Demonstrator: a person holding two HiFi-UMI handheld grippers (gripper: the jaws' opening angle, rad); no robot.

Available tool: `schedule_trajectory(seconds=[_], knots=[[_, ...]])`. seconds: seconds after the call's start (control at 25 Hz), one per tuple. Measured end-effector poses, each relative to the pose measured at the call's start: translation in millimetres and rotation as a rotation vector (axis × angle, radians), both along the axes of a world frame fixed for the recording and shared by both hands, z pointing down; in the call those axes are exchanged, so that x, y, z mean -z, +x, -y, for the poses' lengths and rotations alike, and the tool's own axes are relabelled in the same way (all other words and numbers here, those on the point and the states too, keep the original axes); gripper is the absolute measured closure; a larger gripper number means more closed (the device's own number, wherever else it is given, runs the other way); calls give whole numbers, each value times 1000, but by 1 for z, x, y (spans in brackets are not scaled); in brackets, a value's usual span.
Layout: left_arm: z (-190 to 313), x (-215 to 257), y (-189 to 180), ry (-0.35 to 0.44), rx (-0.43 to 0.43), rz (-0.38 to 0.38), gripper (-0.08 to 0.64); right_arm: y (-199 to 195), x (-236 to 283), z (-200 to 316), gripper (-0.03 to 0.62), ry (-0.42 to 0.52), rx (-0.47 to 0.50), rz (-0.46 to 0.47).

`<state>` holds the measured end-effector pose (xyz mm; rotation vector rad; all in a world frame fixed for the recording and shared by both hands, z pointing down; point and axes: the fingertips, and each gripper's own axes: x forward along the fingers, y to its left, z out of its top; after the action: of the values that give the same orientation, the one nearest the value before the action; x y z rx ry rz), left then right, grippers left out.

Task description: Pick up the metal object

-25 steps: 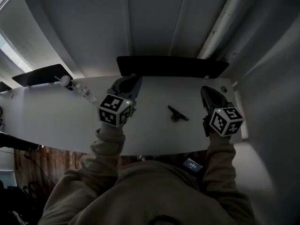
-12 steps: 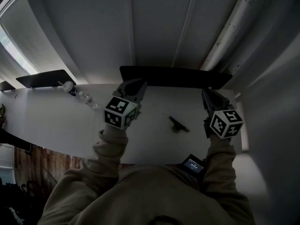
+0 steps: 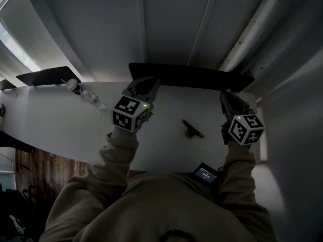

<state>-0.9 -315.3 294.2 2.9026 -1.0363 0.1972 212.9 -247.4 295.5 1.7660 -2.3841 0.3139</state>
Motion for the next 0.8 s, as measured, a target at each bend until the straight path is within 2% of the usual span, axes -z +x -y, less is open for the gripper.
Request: schedule_trajectory(seconds=[0.44, 0.8], knots=[[3, -33, 7, -69, 4, 17, 557, 6, -37, 8, 574, -74, 16, 3], [-1, -72, 6, -134, 8, 21, 557, -11, -79, 10, 574, -161, 53, -6]])
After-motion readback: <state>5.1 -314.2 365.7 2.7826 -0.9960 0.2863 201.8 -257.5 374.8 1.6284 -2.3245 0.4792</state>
